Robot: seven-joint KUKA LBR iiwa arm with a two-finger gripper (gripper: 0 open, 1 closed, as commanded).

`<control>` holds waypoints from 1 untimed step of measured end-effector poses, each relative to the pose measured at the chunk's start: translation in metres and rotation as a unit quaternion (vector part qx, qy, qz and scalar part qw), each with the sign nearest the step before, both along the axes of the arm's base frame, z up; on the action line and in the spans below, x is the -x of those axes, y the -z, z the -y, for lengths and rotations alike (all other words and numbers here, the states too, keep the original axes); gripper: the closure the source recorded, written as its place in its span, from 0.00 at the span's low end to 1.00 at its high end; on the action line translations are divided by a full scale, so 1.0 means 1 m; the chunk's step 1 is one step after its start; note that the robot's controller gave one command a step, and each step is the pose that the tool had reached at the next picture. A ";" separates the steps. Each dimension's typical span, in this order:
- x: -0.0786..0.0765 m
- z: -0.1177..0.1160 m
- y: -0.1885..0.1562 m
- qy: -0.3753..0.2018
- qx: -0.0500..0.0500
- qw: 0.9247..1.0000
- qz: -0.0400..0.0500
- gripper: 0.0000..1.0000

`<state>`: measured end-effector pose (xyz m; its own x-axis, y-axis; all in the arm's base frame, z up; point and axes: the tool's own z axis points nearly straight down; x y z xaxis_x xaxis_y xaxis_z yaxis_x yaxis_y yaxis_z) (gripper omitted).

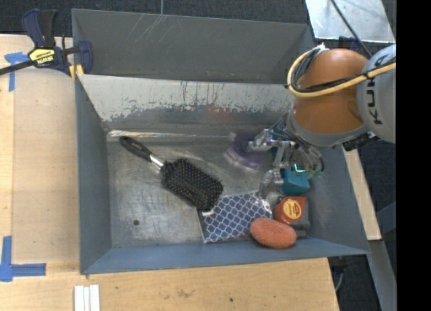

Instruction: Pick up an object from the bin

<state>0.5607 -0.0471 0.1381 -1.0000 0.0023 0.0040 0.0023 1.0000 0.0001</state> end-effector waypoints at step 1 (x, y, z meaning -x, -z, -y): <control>-0.002 0.000 -0.004 -0.001 0.000 1.000 0.004 0.00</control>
Offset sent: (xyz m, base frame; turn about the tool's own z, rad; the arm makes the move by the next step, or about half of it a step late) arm 0.0310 0.0042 -0.0681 -0.1337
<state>0.5627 -0.0471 0.1419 -1.0000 0.0011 -0.0035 0.0011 1.0000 -0.0006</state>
